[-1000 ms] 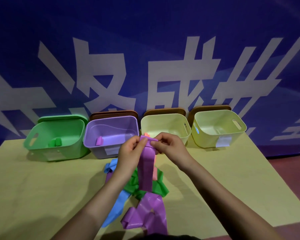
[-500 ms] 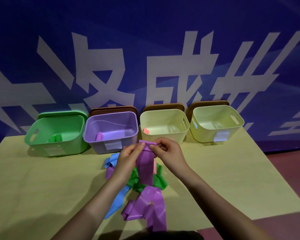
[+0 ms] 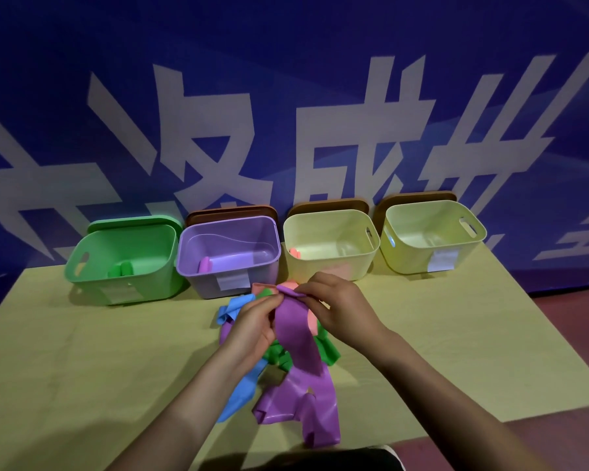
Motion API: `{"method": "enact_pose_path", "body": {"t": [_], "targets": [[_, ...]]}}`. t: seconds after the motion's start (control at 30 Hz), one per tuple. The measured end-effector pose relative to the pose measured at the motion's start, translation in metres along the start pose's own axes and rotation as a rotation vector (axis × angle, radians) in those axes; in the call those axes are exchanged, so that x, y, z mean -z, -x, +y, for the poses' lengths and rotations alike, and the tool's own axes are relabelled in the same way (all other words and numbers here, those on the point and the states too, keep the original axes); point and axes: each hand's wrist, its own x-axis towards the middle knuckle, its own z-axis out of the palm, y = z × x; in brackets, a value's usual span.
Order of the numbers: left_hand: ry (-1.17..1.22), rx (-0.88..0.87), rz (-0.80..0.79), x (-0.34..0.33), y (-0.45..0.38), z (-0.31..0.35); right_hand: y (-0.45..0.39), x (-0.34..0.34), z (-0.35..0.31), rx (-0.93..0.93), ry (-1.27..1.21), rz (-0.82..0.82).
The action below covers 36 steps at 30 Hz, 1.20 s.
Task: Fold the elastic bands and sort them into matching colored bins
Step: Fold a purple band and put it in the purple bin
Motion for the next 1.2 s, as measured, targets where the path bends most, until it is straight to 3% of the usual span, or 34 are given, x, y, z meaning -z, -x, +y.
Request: {"method": "enact_pose_path", "body": {"t": [0.47, 0.7, 0.8, 0.93, 1.0, 1.07, 1.2], "targets": [[0.022, 0.103, -0.022, 0.005, 0.005, 0.004, 0.004, 0.009, 0.000, 0.225, 0.108, -0.051], [-0.013, 0.065, -0.064, 0.000, 0.005, 0.001, 0.007, 0.019, 0.001, 0.303, 0.165, -0.070], [-0.018, 0.014, -0.030, -0.003, 0.002, -0.001, 0.013, 0.015, 0.002, 0.125, -0.025, -0.063], [-0.101, -0.122, -0.006, -0.005, -0.001, -0.002, 0.016, 0.006, -0.004, -0.404, -0.450, 0.070], [-0.191, -0.181, 0.019, -0.007, -0.002, -0.002, 0.011, 0.004, -0.008, -0.615, -0.615, 0.035], [-0.306, -0.236, 0.037, -0.007, -0.004, -0.002, 0.007, 0.002, -0.010, -0.686, -0.669, -0.017], [-0.559, -0.377, 0.033, -0.008, -0.009, -0.001, 0.000, -0.002, -0.007, -0.712, -0.620, 0.042]]}}
